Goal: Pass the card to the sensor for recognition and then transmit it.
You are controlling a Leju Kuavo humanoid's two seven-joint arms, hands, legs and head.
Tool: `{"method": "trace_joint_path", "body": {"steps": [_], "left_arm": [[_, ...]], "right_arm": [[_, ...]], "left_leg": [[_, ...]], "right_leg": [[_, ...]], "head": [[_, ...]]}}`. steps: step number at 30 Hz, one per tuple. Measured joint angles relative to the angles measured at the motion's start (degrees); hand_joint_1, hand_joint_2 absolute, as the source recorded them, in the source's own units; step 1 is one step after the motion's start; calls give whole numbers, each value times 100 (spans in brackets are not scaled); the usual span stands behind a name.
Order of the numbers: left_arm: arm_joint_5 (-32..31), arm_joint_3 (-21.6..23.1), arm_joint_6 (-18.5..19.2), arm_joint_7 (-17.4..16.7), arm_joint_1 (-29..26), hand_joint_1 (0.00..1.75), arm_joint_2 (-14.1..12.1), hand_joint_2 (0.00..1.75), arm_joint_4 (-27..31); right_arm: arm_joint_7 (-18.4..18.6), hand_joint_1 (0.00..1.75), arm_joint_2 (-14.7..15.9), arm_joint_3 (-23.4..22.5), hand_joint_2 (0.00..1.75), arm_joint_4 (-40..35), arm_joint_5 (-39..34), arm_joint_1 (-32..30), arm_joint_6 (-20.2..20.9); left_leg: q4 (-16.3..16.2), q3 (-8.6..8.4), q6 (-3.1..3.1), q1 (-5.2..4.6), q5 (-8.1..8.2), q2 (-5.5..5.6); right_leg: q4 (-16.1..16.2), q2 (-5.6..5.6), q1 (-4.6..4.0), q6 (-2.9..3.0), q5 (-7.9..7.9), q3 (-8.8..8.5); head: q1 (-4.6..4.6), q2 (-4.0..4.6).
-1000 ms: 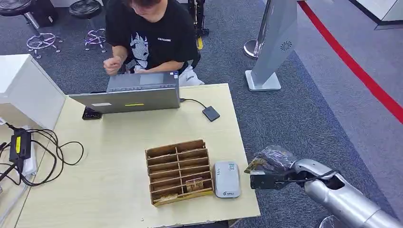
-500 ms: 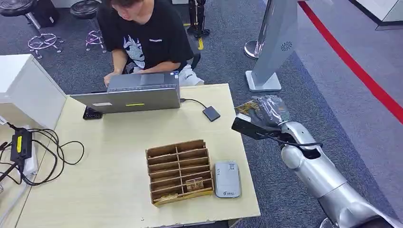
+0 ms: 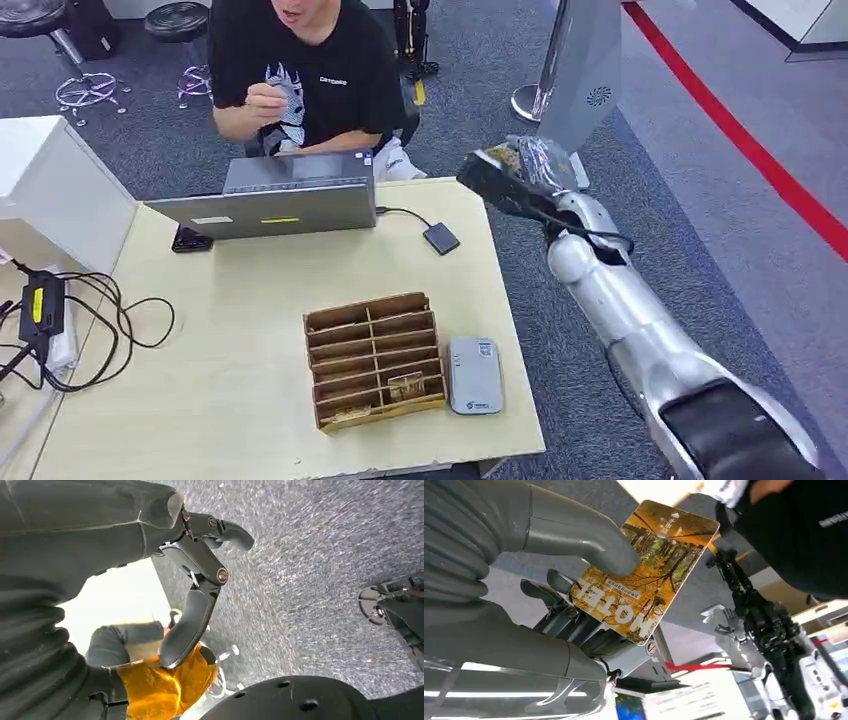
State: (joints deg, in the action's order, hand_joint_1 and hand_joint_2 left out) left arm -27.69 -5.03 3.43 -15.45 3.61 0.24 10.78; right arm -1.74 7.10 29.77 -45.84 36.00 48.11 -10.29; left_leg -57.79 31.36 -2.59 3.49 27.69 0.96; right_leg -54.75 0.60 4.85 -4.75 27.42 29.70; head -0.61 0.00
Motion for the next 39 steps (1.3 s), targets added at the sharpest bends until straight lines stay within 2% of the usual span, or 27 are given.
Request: {"method": "trace_joint_path", "body": {"steps": [5, 9, 15, 22, 23, 24, 26, 28, 33, 36, 39], "left_arm": [[-267, 146, 146, -133, 166, 0, 13, 175, 0], [-408, 277, 208, -223, 288, 0, 41, 175, 0], [-474, 387, 258, -262, 380, 0, 57, 175, 0], [-516, 413, 258, -262, 385, 0, 74, 175, 0], [-518, 413, 258, -262, 388, 0, 81, 175, 0], [-522, 413, 258, -262, 390, 0, 85, 175, 0], [-522, 413, 256, -262, 389, 0, 90, 175, 0], [-503, 413, 249, -256, 388, 0, 90, 175, 0], [-321, 406, 129, -85, 308, 0, 90, 175, 0], [-209, 345, 22, 20, 178, 0, 90, 175, 0], [-120, 265, -39, 90, 68, 0, 90, 175, 0]], "right_arm": [[522, 175, -682, -9, 175, 1213, 149, 1014, 44], [869, 175, -1026, -9, 175, 1841, 319, 1428, 37], [1075, 175, -1319, -7, 175, 2318, 481, 1709, 52], [986, 175, -1466, 46, 175, 2523, 737, 1707, -15], [955, 155, -1486, 55, 175, 2541, 748, 1686, -37], [935, 2, -1510, 59, 175, 2554, 769, 1672, -46], [833, 0, -1547, 70, 175, 2591, 785, 1650, -44], [576, 0, -1586, 98, 175, 2602, 930, 1611, -105], [-568, 0, -1767, 476, 175, 2249, 1418, 1155, -671], [-785, 0, -1765, 781, 175, 1578, 1469, 702, -776], [-846, 0, -1574, 977, 175, 782, 1256, 300, -770]], "left_leg": [[-1, 3, -5, 1, -5, 10], [-2, 7, -5, 1, -5, 13], [-2, 7, -5, 1, -4, 12], [-2, 10, -5, 1, -4, 11], [-2, 10, -5, 1, -4, 11], [-2, 10, -5, 1, -4, 13], [-2, 12, -5, 1, -4, 13], [-1, 13, -5, 1, -4, 10], [0, 12, -5, 2, -4, 6], [0, 14, -4, 2, -3, 7], [-1, 22, -4, 2, -3, 7]], "right_leg": [[-6, -6, 0, 1, -1, 1], [-5, -6, 0, 1, -1, 1], [-4, -6, 0, 1, -1, 4], [-4, -6, 0, 1, -1, 7], [-4, -6, 0, 1, -1, 8], [-4, -6, 0, 1, 0, 8], [-4, -7, 0, 1, 0, 9], [-5, -6, 0, 1, 0, 9], [-5, -2, -1, 1, 1, 14], [-4, -5, -1, 0, 2, 21], [2, -6, 0, 0, 2, 26]], "head": [[4, 0], [2, 0], [0, 0], [0, 0], [2, 0], [2, 0], [4, 0], [2, 0], [0, 0], [4, 0], [2, 0]]}}
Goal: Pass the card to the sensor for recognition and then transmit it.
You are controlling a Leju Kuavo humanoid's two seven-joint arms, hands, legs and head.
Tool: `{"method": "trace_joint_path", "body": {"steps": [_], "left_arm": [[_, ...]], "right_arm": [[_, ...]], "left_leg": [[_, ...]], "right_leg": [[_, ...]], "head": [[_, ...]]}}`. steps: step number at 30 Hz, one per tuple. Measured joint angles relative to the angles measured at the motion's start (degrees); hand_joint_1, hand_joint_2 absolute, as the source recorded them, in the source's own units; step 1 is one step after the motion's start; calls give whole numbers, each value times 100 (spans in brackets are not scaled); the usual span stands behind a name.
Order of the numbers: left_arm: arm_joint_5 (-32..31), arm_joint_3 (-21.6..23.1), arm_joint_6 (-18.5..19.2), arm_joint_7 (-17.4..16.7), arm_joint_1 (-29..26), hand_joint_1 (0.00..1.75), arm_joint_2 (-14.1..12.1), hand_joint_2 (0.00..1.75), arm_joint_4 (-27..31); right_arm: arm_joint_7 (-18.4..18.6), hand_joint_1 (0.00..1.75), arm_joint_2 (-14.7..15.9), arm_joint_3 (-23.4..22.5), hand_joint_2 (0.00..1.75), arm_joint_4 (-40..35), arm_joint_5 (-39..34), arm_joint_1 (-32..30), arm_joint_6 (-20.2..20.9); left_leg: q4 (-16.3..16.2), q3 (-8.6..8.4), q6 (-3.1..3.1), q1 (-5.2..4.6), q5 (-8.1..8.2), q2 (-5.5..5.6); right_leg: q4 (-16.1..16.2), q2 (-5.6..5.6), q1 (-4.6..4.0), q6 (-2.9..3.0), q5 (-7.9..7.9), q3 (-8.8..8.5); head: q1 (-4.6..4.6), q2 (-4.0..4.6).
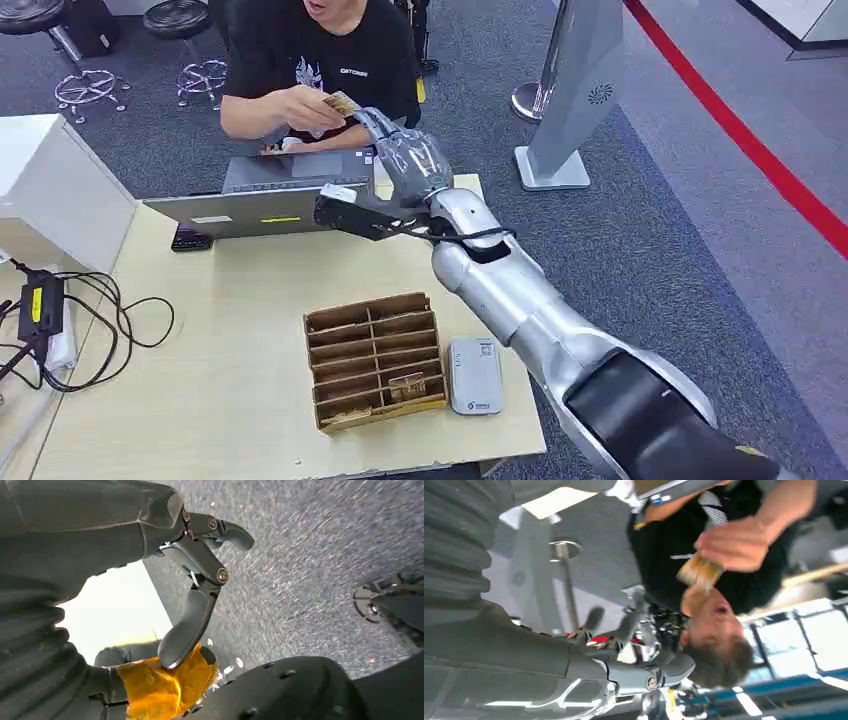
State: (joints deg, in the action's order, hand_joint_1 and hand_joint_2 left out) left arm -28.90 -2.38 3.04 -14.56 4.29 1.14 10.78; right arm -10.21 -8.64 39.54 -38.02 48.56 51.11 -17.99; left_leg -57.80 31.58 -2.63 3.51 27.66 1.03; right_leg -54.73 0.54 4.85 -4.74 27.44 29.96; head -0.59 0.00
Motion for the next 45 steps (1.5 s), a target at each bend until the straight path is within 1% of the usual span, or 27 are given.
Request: {"method": "trace_joint_path", "body": {"steps": [2, 7, 9, 13, 15, 18, 21, 24, 28, 31, 33, 35, 45], "left_arm": [[48, -79, -15, 9, -56, 0, -2, 175, 0], [111, -249, -48, 7, -134, 0, -7, 175, 0], [138, -311, -63, 5, -146, 0, -7, 175, 0], [199, -415, -118, 2, -179, 0, -2, 175, 0], [206, -466, -122, 2, -203, 0, -2, 175, 0], [210, -512, -129, 2, -205, 0, -2, 175, 0], [214, -527, -133, 2, -206, 0, -2, 175, 0], [208, -586, -136, 0, -206, 0, -2, 175, 0], [160, -630, -136, -13, -205, 0, 0, 175, 0], [96, -663, -133, -13, -200, 0, 2, 175, 0], [66, -693, -131, -13, -200, 0, 2, 175, 0], [59, -717, -127, -13, -202, 0, 2, 175, 0], [9, -761, -118, -13, -201, 0, 2, 175, 0]], "right_arm": [[-54, 0, 238, 100, 175, -655, -218, -260, -13], [-275, 0, 818, 127, 175, -1880, -603, -910, -94], [-367, 0, 995, 120, 175, -2222, -715, -1128, -133], [-629, 0, 1379, 2, 175, -3038, -948, -1756, -347], [-723, 0, 1526, -83, 175, -3381, -998, -2095, -411], [-765, 0, 1675, -153, 175, -3683, -1001, -2385, -417], [-793, 0, 1743, -197, 175, -3854, -996, -2519, -424], [-900, 0, 1756, -223, 175, -3953, -762, -2795, -558], [-916, 0, 1736, -155, 175, -3889, -345, -3133, -956], [-819, 0, 1673, -52, 175, -3679, -23, -3234, -1281], [-793, 0, 1631, 11, 175, -3525, 86, -3282, -1399], [-796, 0, 1612, 61, 175, -3437, 121, -3322, -1460], [-815, 0, 1577, 162, 175, -3308, 140, -3360, -1482]], "left_leg": [[0, 3, 0, 0, 0, 2], [-1, 2, 1, 0, 1, 0], [-1, 0, 1, 0, 0, -1], [0, 2, 1, 0, 3, 1], [0, 4, 3, 0, 6, -2], [1, 3, 2, 0, 7, -6], [1, 1, 3, 0, 7, -6], [1, 2, 3, 0, 7, -5], [2, 5, 3, 0, 7, -4], [2, 4, 3, 0, 7, -5], [2, 5, 3, 0, 7, -4], [2, 5, 3, 0, 7, -4], [2, 4, 3, 0, 7, -4]], "right_leg": [[5, -4, 0, 0, -1, -2], [6, -2, 0, 0, -3, -1], [6, -2, 0, 0, -3, 0], [6, -3, 0, 0, -2, -1], [6, -2, 0, -1, -2, -1], [6, 1, 0, -1, -2, 1], [6, 1, 0, 0, -2, 0], [6, -1, 0, 0, -2, -2], [6, -1, 0, -1, -2, -2], [6, -1, 0, 0, -1, -1], [6, -1, 0, 0, -1, -1], [6, -1, 0, 0, -1, -1], [6, -1, 0, 0, -1, -1]], "head": [[0, 0], [4, 0], [0, 0], [2, 0], [0, 0], [0, 0], [0, 0], [0, 0], [0, 0], [0, 0], [0, 0], [0, 0], [0, 0]]}}
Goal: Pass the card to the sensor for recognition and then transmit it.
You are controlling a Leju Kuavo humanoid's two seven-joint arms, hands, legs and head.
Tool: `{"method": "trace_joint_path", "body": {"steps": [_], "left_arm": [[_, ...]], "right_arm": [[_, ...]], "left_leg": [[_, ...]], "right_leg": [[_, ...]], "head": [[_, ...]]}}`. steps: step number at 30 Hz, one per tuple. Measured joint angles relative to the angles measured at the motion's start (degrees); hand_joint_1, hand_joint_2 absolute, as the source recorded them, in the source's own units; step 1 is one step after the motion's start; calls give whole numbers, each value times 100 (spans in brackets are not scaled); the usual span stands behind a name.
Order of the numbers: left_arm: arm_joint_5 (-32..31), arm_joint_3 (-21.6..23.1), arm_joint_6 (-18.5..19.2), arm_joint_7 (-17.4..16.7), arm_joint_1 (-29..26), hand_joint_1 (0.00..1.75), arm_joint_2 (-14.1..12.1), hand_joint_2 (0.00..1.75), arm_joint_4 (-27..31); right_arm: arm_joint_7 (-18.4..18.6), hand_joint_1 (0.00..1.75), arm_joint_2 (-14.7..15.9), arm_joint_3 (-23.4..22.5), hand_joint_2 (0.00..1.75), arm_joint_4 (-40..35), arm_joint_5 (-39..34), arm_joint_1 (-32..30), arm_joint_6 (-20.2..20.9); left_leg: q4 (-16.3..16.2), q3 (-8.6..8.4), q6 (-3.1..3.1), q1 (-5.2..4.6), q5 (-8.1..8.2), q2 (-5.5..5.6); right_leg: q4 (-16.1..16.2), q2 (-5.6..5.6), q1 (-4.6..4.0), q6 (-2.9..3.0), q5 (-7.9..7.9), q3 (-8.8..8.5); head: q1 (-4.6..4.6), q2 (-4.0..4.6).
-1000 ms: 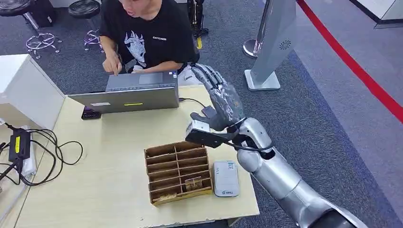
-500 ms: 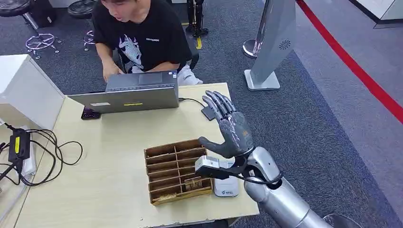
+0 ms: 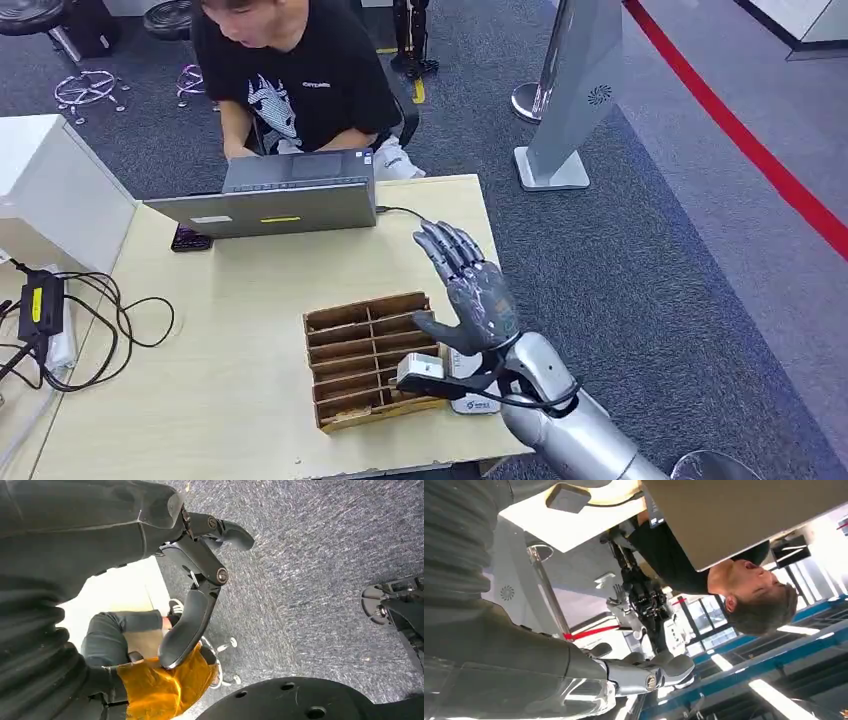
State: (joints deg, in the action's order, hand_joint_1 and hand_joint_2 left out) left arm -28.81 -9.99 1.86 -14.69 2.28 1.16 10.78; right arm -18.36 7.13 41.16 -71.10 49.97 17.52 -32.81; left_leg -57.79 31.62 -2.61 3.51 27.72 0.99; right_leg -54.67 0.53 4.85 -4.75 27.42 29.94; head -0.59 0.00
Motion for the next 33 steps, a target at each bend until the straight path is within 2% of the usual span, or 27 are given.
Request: {"method": "trace_joint_path", "body": {"steps": [8, 14, 21, 33], "left_arm": [[-35, -4, 2, 0, 0, 0, 0, 175, 0], [-105, -13, 7, 0, 1, 0, 0, 175, 0], [-186, -42, 22, 0, 5, 0, 0, 175, 0], [-260, -46, 52, 0, 11, 0, 2, 175, 0]], "right_arm": [[-17, 0, -9, 46, 175, 35, 44, 1, 2], [317, 0, -35, 138, 175, 212, 868, 44, -394], [645, 0, -216, 376, 175, 684, 1449, 213, -601], [699, 0, -474, 621, 175, 1322, 1445, 422, -595]], "left_leg": [[0, 0, 0, 0, 0, 0], [0, 0, 0, 0, 0, 0], [0, 0, 0, 0, 0, 0], [0, 0, 0, 0, 0, 0]], "right_leg": [[0, 0, 0, 0, 0, 0], [-1, 0, 0, 0, 0, -1], [-2, 0, 0, 0, 0, -1], [-1, 0, 0, 0, 0, 0]], "head": [[0, 0], [0, 0], [0, 0], [0, 0]]}}
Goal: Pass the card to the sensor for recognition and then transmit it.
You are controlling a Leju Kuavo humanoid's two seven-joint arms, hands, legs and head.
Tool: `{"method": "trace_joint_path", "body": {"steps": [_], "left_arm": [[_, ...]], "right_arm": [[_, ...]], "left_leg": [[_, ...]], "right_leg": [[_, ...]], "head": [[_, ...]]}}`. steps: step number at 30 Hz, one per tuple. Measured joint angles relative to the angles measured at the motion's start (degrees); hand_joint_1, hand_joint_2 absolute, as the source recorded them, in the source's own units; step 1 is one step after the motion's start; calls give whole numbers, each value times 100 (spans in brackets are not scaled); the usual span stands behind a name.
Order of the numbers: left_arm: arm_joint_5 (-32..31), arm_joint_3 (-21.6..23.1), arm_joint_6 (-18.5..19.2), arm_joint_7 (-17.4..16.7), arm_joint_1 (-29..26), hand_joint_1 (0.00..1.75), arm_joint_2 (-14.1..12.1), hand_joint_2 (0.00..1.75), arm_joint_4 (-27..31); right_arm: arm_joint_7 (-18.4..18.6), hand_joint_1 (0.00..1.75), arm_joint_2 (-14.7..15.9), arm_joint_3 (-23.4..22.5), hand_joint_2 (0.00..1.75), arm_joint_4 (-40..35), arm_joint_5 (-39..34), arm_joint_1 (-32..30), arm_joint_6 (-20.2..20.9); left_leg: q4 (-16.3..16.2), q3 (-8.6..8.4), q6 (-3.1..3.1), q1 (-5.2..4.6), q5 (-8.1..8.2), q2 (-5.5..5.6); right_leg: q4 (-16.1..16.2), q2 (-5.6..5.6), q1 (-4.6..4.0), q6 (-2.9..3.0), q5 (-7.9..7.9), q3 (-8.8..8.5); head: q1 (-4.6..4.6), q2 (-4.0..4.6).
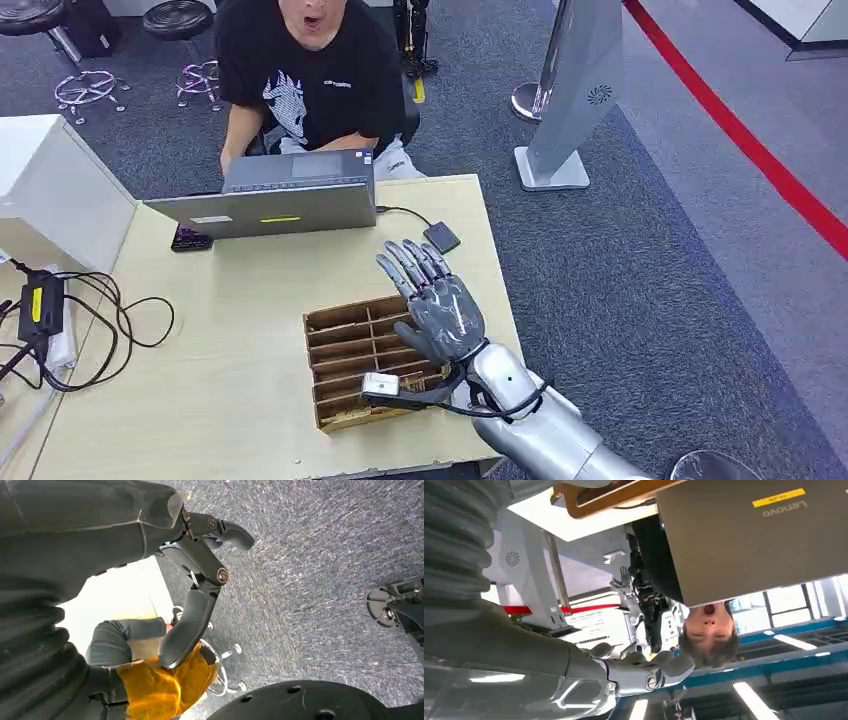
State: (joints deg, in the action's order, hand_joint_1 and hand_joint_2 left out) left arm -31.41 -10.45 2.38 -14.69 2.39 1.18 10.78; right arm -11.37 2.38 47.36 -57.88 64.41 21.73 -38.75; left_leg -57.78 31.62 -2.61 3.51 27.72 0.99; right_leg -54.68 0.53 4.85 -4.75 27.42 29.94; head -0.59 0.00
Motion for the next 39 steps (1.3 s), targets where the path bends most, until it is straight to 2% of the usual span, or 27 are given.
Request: {"method": "trace_joint_path", "body": {"steps": [16, 23, 39], "left_arm": [[-9, -2, 0, 0, 0, 0, 0, 175, 0], [-83, -9, 2, 2, 0, 0, 0, 175, 0], [-81, -81, 20, 2, 0, 0, 0, 175, 0]], "right_arm": [[-2, 0, -68, 81, 175, 241, -13, 35, 13], [258, 0, -120, 171, 175, 433, 267, 120, -63], [280, 0, -138, 217, 175, 586, 280, 189, -9]], "left_leg": [[0, 1, 0, 0, 0, 0], [0, 0, 0, 0, 0, 0], [0, 0, 0, 0, 0, 0]], "right_leg": [[0, 0, 0, 0, 0, 0], [0, 0, 0, 0, 0, 0], [0, 0, 0, 0, 0, 0]], "head": [[0, 0], [0, 0], [0, 0]]}}
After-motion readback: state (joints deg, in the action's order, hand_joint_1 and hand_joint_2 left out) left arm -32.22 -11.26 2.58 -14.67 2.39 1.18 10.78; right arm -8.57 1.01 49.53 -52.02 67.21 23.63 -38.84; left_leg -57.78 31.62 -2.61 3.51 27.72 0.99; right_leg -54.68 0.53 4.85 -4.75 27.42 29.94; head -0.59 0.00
